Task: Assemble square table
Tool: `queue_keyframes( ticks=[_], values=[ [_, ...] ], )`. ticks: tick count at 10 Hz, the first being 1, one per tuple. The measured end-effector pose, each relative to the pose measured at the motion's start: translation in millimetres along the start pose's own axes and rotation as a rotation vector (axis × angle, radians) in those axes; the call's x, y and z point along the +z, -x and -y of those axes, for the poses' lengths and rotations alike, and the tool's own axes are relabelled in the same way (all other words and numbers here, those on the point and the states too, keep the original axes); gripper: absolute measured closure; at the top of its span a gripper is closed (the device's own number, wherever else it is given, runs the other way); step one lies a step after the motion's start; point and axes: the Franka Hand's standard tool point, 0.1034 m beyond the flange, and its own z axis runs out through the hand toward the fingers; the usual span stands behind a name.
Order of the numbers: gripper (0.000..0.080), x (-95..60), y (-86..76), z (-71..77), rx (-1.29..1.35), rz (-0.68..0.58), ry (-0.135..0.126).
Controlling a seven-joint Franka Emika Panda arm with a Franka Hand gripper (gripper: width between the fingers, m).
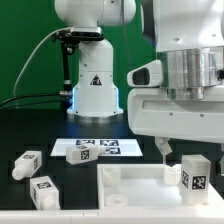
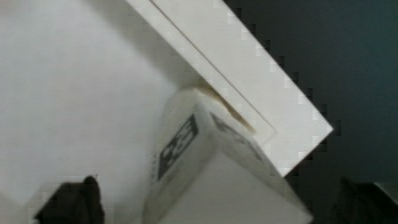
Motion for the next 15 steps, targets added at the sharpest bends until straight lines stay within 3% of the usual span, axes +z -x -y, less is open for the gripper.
queue_keyframes(
  ticks=[2, 4, 5, 6, 7, 8, 9, 14, 15],
  values=[
    [0.0151, -0.3, -1.3, 4.4, -0.32, -0.04, -0.01],
    [0.0151, -1.4, 8.8, 16.2, -0.612, -0.074, 0.015],
    [0.0151, -0.5, 6.8, 13.8, -0.552, -0.072, 0.011],
    [0.0238, -0.4, 6.5, 13.5, -0.53, -0.072, 0.009],
    [0.0422, -0.9, 4.8, 12.6, -0.463, -0.074, 0.008],
    [0.0422, -1.7, 1.5, 10.0, -0.4, -0.078, 0.008],
    [0.0501, -1.7, -2.9, 6.6, -0.307, -0.082, 0.009],
    [0.0505, -2.0, -6.4, 0.3, 0.357, -0.07, -0.006],
    [0.0505, -2.4, -2.3, 1.2, 0.53, -0.042, 0.005]
  ],
)
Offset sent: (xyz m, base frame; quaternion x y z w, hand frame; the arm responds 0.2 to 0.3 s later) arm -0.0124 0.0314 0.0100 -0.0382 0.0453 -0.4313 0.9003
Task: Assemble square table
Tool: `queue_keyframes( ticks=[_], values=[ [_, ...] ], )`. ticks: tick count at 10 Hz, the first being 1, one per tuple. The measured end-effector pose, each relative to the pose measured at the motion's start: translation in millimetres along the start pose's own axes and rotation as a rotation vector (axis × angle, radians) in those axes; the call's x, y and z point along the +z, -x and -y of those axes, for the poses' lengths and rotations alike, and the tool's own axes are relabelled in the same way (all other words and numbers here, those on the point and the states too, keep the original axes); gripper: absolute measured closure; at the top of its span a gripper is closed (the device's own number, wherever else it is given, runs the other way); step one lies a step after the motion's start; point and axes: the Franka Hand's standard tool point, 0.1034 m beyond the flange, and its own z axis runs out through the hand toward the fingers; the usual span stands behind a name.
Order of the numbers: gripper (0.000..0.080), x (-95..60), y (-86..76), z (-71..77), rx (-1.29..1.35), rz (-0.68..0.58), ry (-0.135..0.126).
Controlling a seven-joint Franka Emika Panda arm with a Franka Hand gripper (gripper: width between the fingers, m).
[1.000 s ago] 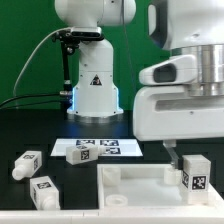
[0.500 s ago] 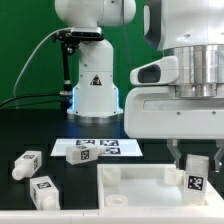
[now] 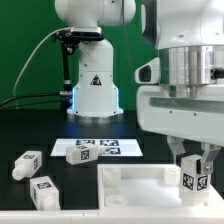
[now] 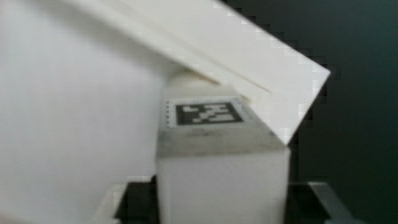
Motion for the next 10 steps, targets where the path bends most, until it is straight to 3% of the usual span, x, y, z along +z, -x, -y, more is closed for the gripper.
queue_keyframes(
  ticks=[4, 5, 6, 7, 10],
  values=[
    [0.0505, 0.3, -1.0, -0.7, 0.252, 0.017, 0.008],
    [0.0506, 1.0, -0.8, -2.2, 0.429, 0.043, 0.013],
    [0.0506, 2.5, -0.3, -1.9, 0.582, 0.059, 0.009],
    [0.0506, 4.7, 1.6, -2.2, 0.664, 0.06, -0.012],
    [0.0505, 5.6, 2.0, -2.2, 0.813, 0.067, -0.017]
  ],
)
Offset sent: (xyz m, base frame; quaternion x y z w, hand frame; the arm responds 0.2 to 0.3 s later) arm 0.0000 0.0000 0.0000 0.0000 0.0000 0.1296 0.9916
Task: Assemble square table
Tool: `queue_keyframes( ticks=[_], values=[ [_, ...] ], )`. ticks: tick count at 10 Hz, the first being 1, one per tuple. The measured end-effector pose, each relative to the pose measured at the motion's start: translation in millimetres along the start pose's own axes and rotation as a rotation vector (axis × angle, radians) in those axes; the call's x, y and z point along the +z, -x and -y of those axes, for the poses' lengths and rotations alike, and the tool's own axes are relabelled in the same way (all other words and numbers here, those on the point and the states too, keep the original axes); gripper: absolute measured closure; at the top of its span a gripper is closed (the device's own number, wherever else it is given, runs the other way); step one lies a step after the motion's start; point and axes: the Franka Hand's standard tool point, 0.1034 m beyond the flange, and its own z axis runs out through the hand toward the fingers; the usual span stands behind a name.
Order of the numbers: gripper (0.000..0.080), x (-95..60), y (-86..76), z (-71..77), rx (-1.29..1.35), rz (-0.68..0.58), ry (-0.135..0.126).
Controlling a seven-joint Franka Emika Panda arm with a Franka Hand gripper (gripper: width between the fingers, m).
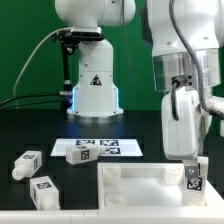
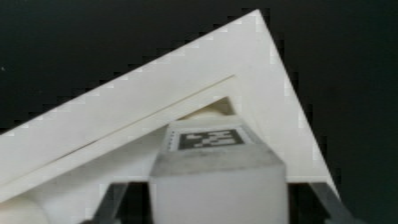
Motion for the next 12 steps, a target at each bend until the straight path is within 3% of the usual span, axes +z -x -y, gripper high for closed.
queue_keyframes(
  ticks=[2, 4, 5, 6, 12],
  values=[
    [0.0505, -0.1, -0.3, 0.0, -0.045, -0.001, 0.002],
    [0.0226, -8.3, 1.6, -1.9, -0.17, 0.005, 0.021],
    [0.0226, -18.9, 5.7, -3.3, -0.225, 0.014, 0.034],
    [0.0162, -31.0, 10.5, -4.3, -0.262, 0.027, 0.041],
    [0.0151, -23.1, 7.0, -6.0, -0.261, 0.02, 0.045]
  ],
)
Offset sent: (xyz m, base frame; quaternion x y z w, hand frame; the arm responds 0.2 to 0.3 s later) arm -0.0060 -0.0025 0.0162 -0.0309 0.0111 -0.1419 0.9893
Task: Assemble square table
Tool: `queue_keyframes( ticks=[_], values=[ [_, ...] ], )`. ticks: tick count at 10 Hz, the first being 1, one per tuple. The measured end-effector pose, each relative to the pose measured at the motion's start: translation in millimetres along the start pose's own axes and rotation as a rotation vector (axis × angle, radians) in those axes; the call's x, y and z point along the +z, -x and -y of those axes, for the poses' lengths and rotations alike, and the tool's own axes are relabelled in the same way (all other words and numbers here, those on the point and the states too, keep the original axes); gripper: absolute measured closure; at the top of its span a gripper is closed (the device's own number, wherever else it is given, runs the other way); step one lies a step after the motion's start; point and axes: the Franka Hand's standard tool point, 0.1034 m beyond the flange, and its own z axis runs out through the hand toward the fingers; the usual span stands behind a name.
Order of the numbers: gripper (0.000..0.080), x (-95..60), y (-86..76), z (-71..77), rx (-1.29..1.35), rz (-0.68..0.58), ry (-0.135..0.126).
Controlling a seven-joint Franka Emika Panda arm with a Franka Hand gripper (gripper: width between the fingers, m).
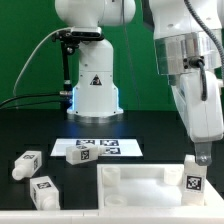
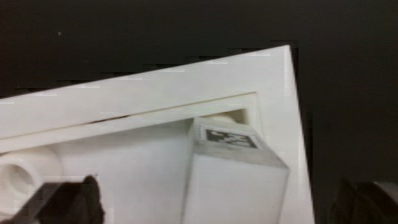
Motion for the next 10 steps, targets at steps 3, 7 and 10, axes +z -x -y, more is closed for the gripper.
queue_keyframes(
  ticks=[3, 7, 10],
  values=[
    [0.0151, -10.2, -13.5, 10.1, -0.175, 0.001, -0.008],
    [0.0151, -6.0, -9.9, 7.0, -0.148, -0.001, -0.004],
    [0.0151, -18.2, -24.3, 5.0, -0.283, 0.004, -0.013]
  ],
)
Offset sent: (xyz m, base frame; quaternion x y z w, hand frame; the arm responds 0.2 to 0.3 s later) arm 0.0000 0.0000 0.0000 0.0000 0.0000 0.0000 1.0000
